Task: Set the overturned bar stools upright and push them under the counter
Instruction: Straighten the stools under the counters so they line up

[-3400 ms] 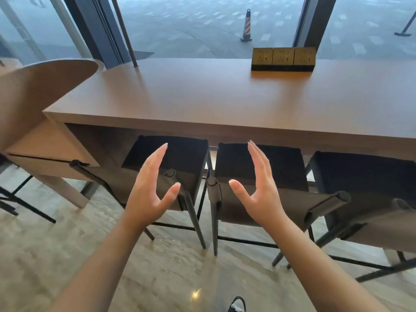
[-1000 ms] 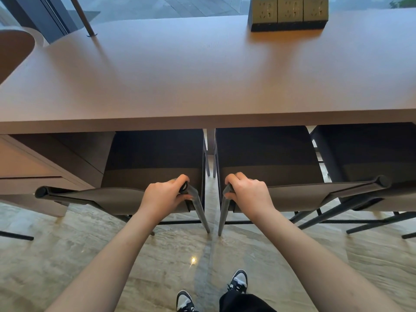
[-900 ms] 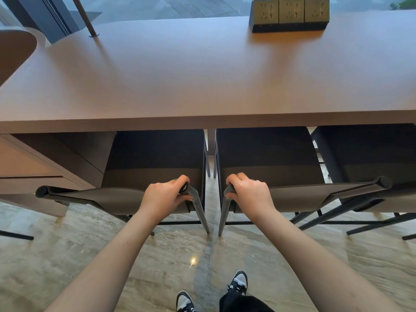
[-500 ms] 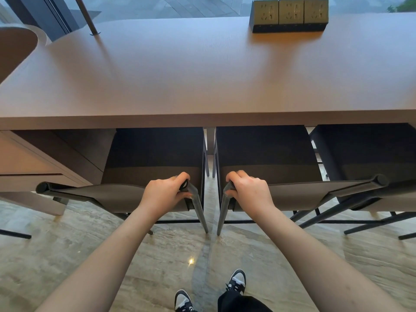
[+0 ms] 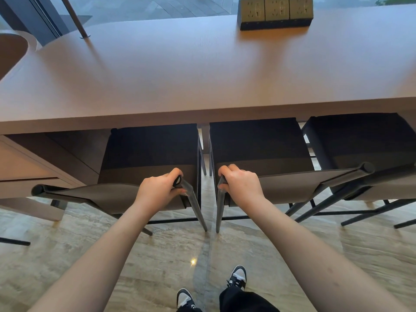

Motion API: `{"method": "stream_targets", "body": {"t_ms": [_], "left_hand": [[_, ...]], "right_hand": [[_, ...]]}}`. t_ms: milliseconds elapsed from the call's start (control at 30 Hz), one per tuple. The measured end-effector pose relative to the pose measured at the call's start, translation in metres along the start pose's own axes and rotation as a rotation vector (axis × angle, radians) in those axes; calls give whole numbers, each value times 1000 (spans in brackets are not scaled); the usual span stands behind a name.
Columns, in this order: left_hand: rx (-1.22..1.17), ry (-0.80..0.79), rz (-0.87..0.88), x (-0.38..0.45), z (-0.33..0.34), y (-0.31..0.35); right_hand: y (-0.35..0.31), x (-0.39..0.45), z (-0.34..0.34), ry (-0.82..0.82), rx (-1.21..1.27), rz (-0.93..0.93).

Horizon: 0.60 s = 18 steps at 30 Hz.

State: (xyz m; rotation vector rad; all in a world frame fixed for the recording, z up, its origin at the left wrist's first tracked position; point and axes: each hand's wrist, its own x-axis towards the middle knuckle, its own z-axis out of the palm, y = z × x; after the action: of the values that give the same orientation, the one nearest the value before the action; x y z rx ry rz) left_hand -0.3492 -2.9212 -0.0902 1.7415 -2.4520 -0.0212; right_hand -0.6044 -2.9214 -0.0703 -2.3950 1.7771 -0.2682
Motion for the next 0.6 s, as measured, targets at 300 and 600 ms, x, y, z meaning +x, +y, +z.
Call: {"method": "stream_targets", "body": {"t_ms": [300,600], "left_hand": [[-183,-56,-106,0,-16,9],[-858,344,-91,-1,-75,47]], "right_hand": [[2,-6,-2,21,149,-16],[-13,-15,-57,253,823,-51]]}}
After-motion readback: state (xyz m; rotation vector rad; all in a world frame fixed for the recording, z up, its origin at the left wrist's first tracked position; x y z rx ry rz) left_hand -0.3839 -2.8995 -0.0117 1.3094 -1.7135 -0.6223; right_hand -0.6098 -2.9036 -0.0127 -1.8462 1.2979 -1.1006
